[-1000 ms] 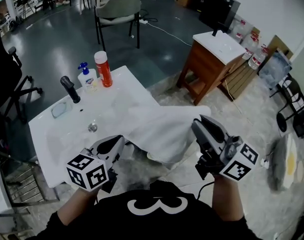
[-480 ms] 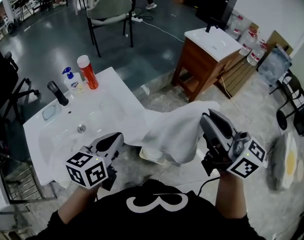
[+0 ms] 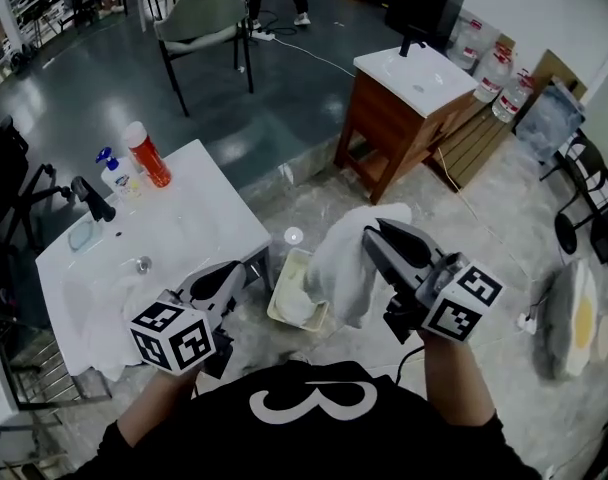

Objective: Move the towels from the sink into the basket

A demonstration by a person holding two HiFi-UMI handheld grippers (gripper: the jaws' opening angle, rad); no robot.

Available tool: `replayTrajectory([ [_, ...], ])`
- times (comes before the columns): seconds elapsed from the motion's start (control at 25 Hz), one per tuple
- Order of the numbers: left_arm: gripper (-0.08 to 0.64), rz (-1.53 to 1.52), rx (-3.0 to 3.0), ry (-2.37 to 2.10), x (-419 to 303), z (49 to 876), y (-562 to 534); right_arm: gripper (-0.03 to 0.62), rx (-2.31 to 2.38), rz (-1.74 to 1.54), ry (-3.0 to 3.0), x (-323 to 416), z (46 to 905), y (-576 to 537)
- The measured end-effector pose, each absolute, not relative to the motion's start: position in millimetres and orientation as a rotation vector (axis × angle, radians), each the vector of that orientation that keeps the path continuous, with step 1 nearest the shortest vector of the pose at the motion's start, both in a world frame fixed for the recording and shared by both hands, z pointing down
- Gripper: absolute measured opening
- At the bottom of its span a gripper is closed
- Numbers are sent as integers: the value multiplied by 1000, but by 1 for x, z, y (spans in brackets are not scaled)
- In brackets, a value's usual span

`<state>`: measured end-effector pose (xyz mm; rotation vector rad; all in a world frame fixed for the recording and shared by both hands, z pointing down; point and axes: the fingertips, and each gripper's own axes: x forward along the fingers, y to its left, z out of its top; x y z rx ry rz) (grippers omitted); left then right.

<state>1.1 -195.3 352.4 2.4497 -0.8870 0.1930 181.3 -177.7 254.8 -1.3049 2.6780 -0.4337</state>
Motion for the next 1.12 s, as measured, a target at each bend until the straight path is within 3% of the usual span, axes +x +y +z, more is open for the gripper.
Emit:
replayTrajectory([
  [0.44, 5, 235, 2393, -911, 49, 393, -208, 64, -1431, -727, 2752, 220, 384, -214],
  [1.12, 5, 358, 2277, -945, 56, 500, -224, 64, -1549, -1203, 2901, 206, 604, -268],
])
